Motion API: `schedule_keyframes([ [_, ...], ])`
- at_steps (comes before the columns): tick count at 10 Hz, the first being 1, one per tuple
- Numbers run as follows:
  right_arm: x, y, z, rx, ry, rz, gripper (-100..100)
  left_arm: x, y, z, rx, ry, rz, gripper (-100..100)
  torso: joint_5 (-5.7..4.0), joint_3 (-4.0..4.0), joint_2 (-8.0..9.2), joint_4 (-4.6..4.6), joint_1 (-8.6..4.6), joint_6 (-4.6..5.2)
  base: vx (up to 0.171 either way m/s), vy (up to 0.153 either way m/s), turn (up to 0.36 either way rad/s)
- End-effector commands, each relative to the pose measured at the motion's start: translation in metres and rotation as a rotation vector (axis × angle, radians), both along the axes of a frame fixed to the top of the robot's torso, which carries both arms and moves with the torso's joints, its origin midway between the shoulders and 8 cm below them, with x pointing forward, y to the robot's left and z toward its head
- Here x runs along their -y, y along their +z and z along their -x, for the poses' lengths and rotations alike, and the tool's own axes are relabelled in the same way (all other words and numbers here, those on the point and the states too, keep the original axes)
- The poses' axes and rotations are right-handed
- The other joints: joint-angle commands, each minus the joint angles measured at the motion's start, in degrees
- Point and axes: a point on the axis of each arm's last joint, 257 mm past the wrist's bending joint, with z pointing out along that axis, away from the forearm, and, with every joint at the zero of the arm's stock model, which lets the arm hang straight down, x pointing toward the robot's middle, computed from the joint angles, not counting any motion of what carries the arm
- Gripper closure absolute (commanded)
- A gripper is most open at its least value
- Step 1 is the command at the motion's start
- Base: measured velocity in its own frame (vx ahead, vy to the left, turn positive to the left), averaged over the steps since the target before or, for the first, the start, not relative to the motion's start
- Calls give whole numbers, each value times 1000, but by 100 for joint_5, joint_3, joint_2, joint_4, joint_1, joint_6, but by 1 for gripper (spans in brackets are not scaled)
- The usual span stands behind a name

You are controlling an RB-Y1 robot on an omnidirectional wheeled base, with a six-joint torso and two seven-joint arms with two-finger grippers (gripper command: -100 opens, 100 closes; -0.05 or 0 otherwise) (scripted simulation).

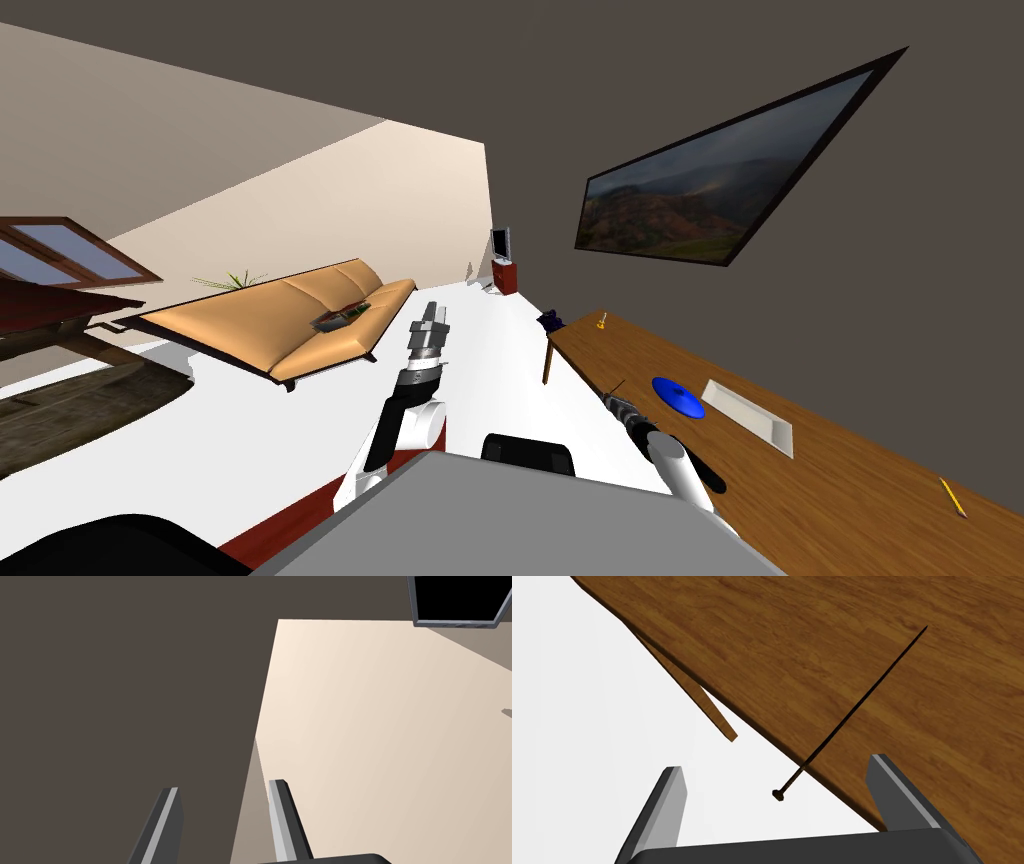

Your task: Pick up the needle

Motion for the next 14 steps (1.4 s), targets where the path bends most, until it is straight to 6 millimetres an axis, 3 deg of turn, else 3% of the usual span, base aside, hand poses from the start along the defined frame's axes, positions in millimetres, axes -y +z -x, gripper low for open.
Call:
schedule_keyframes([
  [1,-8,-8,5,-19,-12,-60,-100,0,0,0,0,0,0,0,0,0,0,0,0,0,0,-50,30],
  [4,-37,-26,7,-48,-38,-234,-100,0,0,0,0,0,0,0,1,1,1,0,2,2,-8,-55,48],
  [6,-38,-33,13,-61,-54,-257,-100,0,0,0,0,0,0,0,0,0,0,0,1,3,-1,-40,17],
  [9,-68,-47,16,-84,-86,-427,-100,0,0,0,0,0,0,0,1,0,0,0,3,2,-1,-59,56],
  [11,-69,-52,21,-95,-95,-438,-100,0,0,0,0,0,0,0,-1,-2,-4,-1,-3,3,-1,-47,9],
  [14,-108,-62,24,-123,-138,-653,-100,0,0,0,0,0,0,0,-1,0,-1,0,-11,1,-7,-98,78],
])
